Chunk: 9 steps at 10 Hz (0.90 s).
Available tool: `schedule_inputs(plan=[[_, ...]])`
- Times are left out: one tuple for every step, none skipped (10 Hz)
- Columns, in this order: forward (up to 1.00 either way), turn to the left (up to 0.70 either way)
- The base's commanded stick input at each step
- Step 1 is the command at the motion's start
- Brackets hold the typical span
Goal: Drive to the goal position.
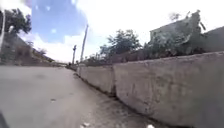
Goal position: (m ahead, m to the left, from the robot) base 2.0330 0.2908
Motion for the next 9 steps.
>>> schedule_inputs(plan=[[0.70, 0.00], [0.70, 0.00], [0.70, 0.00], [0.70, 0.00], [0.70, 0.00], [0.70, 0.00], [0.70, 0.00], [0.70, 0.00], [0.70, 0.00]])
